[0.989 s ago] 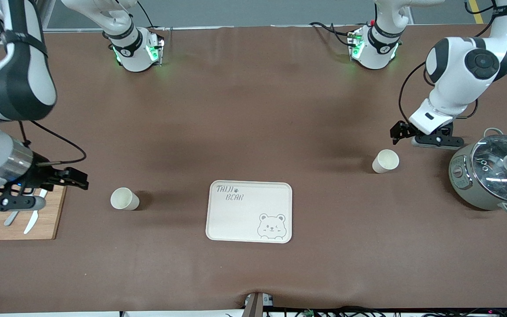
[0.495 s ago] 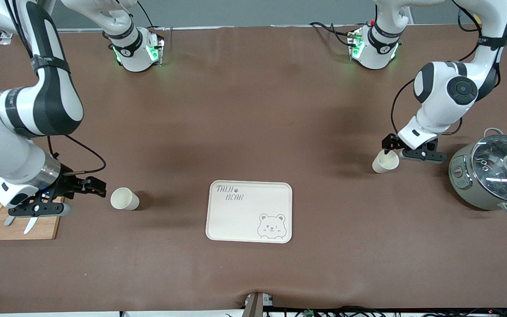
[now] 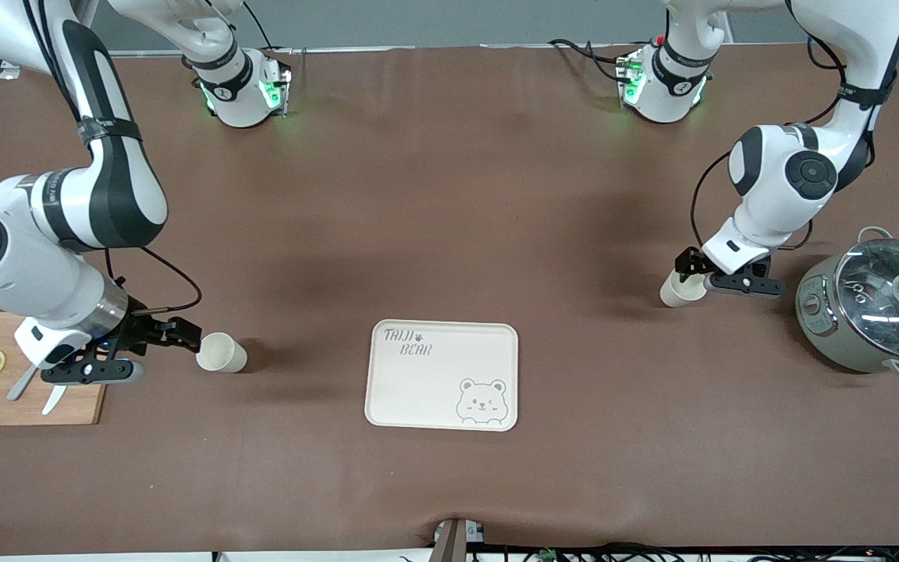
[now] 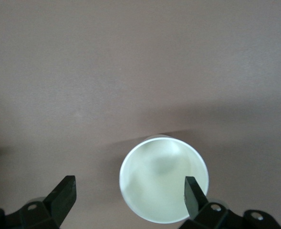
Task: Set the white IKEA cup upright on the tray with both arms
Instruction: 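Lower both grippers around the white cups and close them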
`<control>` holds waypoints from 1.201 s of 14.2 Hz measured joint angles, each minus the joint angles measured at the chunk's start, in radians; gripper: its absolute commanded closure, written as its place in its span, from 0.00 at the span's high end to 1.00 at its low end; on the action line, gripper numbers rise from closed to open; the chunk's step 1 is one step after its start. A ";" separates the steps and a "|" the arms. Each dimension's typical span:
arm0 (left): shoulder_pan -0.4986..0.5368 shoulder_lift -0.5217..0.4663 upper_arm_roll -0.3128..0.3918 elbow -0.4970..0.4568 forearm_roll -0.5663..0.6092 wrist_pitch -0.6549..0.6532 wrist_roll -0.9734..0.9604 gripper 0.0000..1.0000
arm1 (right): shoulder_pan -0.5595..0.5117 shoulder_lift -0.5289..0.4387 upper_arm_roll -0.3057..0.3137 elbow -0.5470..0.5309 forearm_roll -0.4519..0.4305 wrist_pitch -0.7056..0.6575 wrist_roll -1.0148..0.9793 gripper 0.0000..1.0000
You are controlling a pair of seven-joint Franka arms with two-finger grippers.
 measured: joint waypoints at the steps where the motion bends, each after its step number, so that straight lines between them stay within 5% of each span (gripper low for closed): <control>1: 0.004 0.004 0.000 0.000 0.000 0.007 0.004 1.00 | 0.000 0.000 0.000 -0.018 0.000 0.025 0.000 1.00; 12: 0.028 0.083 0.001 0.002 0.000 0.104 0.017 1.00 | 0.014 0.008 0.002 -0.151 0.000 0.251 0.000 1.00; 13: 0.028 0.088 0.001 0.002 0.000 0.111 0.018 0.28 | 0.017 0.017 0.002 -0.152 0.000 0.272 0.000 1.00; 14: 0.028 0.092 0.001 0.002 -0.001 0.114 0.018 0.00 | 0.020 0.030 0.003 -0.153 0.000 0.290 0.000 1.00; 17: 0.028 0.093 0.001 0.002 -0.002 0.115 0.030 0.00 | 0.023 0.073 0.003 -0.156 0.000 0.343 0.000 1.00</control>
